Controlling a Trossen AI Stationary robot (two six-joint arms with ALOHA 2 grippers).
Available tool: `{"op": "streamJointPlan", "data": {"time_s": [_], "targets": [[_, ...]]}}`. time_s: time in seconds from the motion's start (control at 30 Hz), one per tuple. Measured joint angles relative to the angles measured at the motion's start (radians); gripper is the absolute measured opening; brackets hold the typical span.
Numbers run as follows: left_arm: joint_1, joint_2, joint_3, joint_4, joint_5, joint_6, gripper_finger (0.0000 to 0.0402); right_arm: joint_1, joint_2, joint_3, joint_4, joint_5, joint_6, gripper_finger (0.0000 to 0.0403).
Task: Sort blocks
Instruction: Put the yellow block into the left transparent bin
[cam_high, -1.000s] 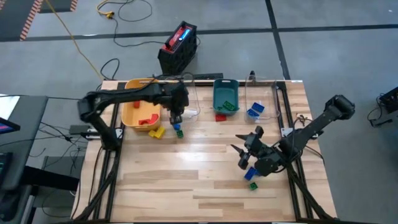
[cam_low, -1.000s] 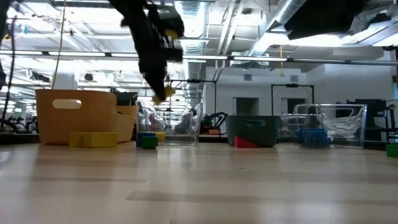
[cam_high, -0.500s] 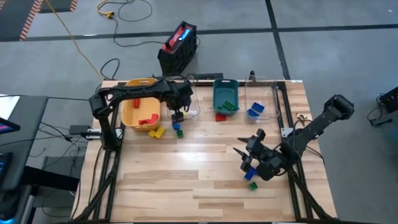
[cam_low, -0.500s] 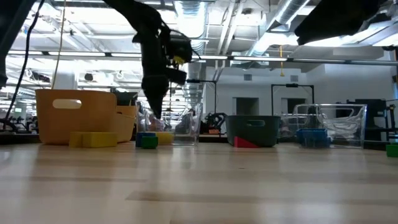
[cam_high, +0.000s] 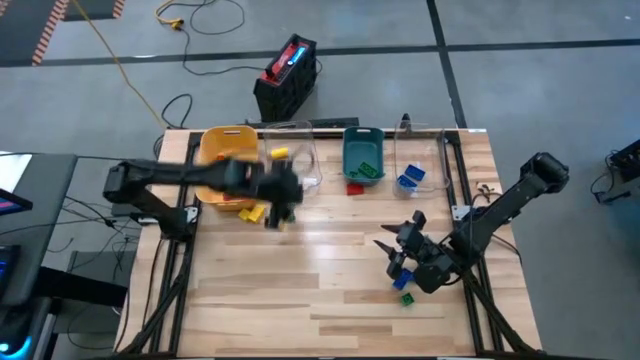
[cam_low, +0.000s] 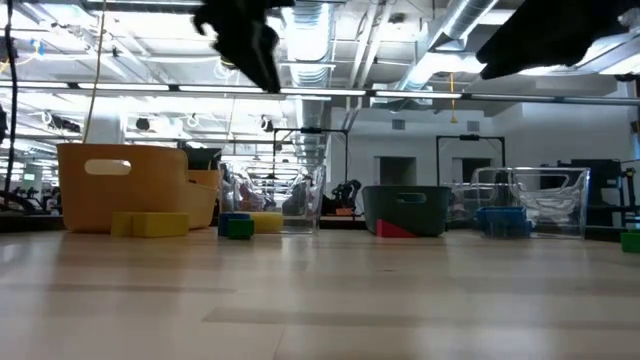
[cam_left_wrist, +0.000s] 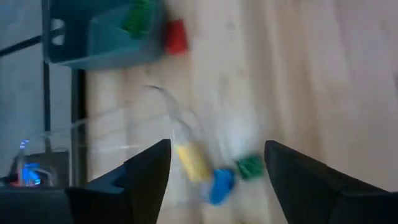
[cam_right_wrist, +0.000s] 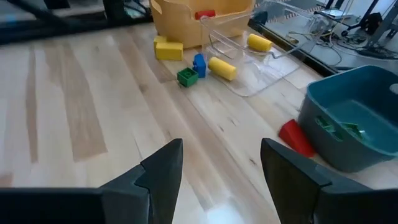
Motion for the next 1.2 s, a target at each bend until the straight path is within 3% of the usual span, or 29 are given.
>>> {"op": "streamJointPlan", "data": {"time_s": [0.27, 0.5, 0.73, 0.9, 1.2], "targets": [[-0.257, 0.030, -0.147, -0.017, -0.201, -0.343, 0.0249, 0.003, 0.084, -0.079, 0.308, 0.019, -0.126, 0.0230], [-0.333, 0.092, -0.156, -0.159, -0.203, -0.642, 0.0249, -0.022, 0.161, -0.081, 0.450, 0.011, -0.186, 0.0230], [-0.477, 0.094, -0.343, 0.033, -0.276, -0.750, 0.0249, -0.001, 0.162, -0.081, 0.462, 0.011, -0.186, 0.0230], [-0.490, 0.087, -0.479, 0.108, -0.294, -0.854, 0.0249, 0.015, 0.162, -0.080, 0.461, 0.011, -0.186, 0.0230], [-0.404, -0.039, -0.589, 0.111, -0.322, -0.913, 0.0249, 0.017, 0.162, -0.080, 0.461, 0.011, -0.186, 0.0230]]}}
